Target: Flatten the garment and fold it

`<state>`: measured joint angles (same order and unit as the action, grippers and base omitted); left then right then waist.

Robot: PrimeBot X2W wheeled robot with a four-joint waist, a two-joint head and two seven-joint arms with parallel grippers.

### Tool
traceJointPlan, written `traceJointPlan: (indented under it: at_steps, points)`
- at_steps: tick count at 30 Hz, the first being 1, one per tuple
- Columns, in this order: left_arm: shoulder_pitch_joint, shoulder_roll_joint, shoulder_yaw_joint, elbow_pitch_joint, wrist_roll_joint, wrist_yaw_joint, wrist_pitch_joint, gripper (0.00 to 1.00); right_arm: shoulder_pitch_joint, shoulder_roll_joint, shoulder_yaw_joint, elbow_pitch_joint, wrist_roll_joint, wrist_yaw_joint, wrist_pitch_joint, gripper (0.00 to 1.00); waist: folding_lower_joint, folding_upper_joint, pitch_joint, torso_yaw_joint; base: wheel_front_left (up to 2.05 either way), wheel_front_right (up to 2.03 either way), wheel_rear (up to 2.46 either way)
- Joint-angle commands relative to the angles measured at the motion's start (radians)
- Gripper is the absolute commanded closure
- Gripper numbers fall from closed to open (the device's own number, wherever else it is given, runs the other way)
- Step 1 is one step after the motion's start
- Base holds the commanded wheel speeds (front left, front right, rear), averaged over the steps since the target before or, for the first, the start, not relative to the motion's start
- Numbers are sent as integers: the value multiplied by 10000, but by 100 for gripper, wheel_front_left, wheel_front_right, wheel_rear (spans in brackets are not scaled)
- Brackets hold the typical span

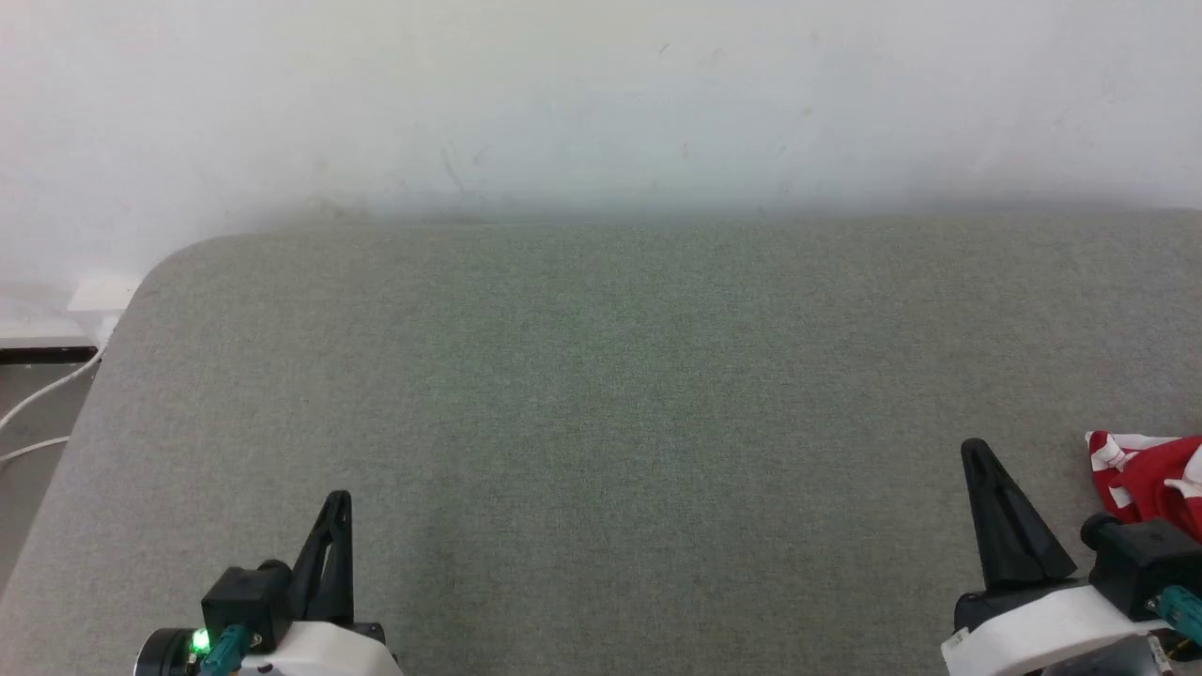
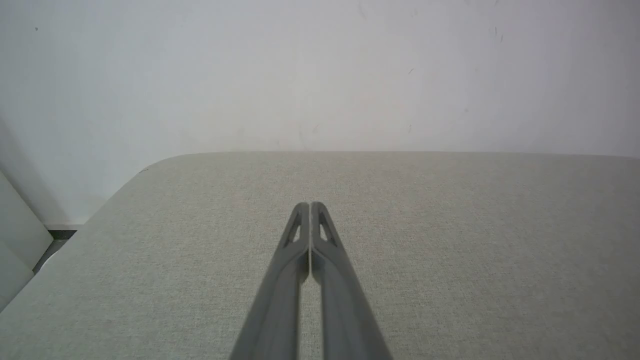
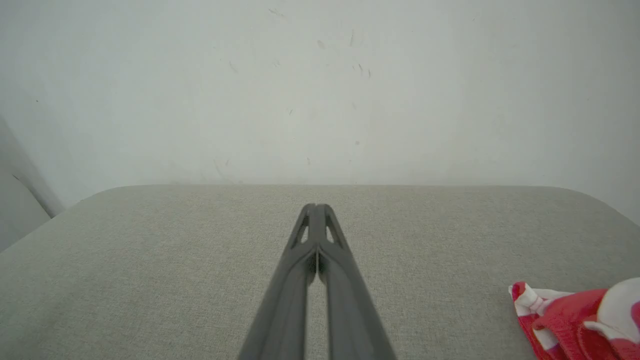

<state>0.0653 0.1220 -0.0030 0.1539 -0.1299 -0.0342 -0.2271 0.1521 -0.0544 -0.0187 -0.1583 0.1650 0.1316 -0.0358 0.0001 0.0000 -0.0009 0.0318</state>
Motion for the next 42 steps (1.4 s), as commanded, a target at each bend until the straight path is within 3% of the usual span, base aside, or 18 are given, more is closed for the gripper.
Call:
traceJointPlan:
  at_steps: [1, 42]
  points:
    - [-45, -21, 2, -57, 86, 25, 66, 100, -91, 5, 12, 37, -87, -1, 20, 100, 0, 0, 0, -3, 0, 0, 0]
    - [-260, -267, 12, -580, 514, 137, 844, 100, -596, 18, 74, 583, -638, -4, 139, 100, 0, 0, 3, -114, 0, 0, 0]
